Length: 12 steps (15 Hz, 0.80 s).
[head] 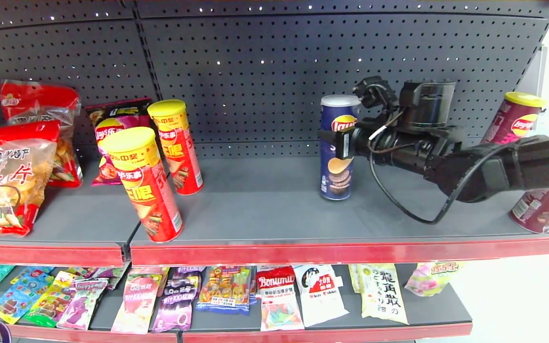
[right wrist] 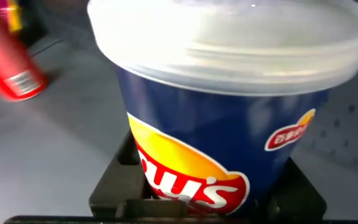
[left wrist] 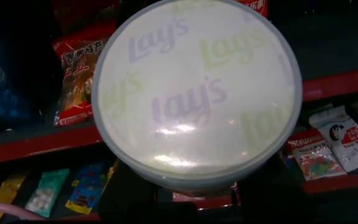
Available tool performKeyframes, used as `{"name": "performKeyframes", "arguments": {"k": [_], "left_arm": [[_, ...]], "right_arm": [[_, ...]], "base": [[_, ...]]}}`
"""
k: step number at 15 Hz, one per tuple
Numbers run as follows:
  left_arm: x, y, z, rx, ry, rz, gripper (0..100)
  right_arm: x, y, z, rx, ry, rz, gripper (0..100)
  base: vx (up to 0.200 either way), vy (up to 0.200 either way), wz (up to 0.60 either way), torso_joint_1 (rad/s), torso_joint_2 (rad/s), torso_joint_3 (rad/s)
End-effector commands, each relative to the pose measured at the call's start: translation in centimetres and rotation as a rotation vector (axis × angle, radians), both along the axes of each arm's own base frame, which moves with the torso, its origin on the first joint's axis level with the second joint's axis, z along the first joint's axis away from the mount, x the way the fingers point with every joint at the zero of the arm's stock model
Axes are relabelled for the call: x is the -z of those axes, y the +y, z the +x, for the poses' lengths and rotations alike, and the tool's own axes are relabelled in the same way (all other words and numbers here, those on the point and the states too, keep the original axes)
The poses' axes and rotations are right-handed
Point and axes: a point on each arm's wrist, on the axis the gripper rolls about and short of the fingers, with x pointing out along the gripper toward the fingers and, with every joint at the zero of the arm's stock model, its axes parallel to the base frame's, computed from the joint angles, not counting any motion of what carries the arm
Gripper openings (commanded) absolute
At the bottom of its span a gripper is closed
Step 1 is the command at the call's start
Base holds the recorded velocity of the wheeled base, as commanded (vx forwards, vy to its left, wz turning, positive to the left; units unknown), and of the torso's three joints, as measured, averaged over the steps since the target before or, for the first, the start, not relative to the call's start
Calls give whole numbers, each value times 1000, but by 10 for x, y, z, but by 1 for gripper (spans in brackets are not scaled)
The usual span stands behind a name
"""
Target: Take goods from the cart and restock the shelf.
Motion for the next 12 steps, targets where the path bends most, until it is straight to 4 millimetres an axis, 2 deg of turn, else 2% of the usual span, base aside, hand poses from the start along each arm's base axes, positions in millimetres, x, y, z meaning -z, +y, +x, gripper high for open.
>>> {"name": "performKeyframes", "arguments": {"k": [1,2,3,4,7,12], "left_arm": [[-1,0,0,0,1,1,0],[-1,0,0,0,1,1,0],[-8,-1,2,3,-4,0,0],[-9,-1,3,4,-2,0,0],[-8,-1,2,4,-4,0,0],[-8,-1,2,4,-8,-2,0]], "right_arm": [[-14,-4,-42,-17,4,18,0],[-14,-4,-42,-17,4,18,0],[-8,-7,-64,-33,40,14,0],[-7,-6,-70,-44,34,17,0],[5,-2,-69,-33,-28,44,0],[17,9,-79,-38,-5,26,0]], "base": [[0,0,0,0,0,0],[0,0,0,0,0,0],[0,0,0,0,0,0],[0,0,0,0,0,0],[0,0,0,0,0,0],[0,0,0,0,0,0]]}}
